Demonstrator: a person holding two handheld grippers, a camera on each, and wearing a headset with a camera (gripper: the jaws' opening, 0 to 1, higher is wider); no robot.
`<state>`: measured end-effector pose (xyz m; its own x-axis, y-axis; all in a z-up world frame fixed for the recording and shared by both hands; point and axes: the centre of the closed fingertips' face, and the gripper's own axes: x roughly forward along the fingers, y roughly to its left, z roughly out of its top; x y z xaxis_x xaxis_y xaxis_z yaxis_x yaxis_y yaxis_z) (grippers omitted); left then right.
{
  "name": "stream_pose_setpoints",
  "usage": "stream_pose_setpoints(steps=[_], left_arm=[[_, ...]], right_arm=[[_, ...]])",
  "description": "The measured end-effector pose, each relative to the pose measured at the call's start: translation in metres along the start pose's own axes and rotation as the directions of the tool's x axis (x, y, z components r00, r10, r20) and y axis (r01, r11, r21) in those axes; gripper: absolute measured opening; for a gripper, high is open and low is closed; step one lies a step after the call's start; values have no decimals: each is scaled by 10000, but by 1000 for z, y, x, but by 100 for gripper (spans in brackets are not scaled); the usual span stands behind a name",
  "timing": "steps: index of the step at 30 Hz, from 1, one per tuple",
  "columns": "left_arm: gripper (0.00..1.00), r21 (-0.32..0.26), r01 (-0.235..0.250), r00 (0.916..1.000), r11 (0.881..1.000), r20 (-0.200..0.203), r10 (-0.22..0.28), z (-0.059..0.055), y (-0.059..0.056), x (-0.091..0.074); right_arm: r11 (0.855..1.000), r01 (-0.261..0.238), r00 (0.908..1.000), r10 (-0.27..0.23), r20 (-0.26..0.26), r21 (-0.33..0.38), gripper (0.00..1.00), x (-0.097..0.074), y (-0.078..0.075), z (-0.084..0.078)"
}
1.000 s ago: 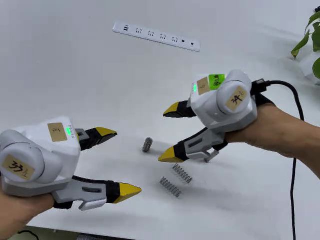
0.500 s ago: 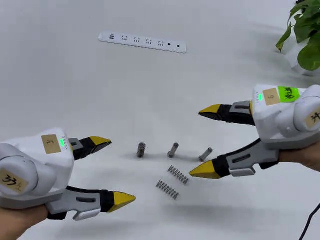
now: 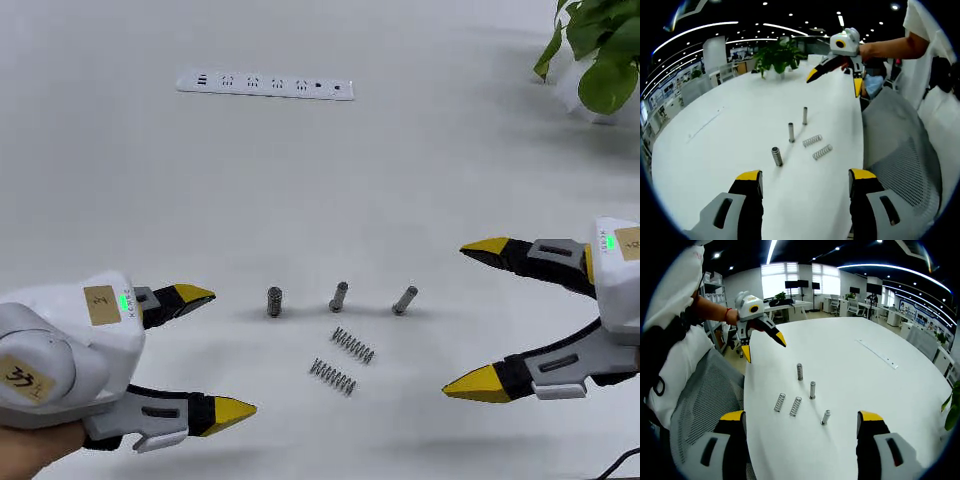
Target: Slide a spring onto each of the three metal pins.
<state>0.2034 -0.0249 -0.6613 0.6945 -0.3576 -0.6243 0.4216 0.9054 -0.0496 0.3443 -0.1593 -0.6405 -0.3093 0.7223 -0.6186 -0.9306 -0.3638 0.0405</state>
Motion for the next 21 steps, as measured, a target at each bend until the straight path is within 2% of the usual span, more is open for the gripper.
stream_pose_setpoints(steps=[4, 7, 9, 11, 14, 18, 21], left_arm=[[69, 297, 344, 9991, 9990, -262, -337, 1, -7, 5], [65, 572, 665, 9960, 9961, -640, -628, -1, -13, 15], [62, 703, 825, 9947, 9941, -680, -777, 1, -16, 21], [60, 899, 1104, 9919, 9898, -736, -1039, 4, -20, 29], [55, 1494, 1492, 9853, 9774, -1056, -1343, 5, -27, 42], [48, 1914, 1863, 9784, 9637, -1261, -1641, 8, -32, 58], [44, 2015, 2068, 9728, 9574, -1466, -1793, 6, -35, 69]], right_arm=[[9998, 53, 10000, -52, -23, 175, 92, -5, 1, -16], [9989, 176, 9998, -181, 114, 433, 92, -9, 3, -23], [9984, 263, 9996, -268, 105, 508, 92, -11, 4, -28], [9972, 330, 9993, -339, 127, 667, 92, -14, 6, -33], [9958, 424, 9989, -438, 151, 811, 92, -18, 7, -39], [9938, 542, 9983, -558, 140, 972, 91, -21, 9, -45], [9921, 623, 9977, -647, 182, 1088, 91, -23, 10, -45]])
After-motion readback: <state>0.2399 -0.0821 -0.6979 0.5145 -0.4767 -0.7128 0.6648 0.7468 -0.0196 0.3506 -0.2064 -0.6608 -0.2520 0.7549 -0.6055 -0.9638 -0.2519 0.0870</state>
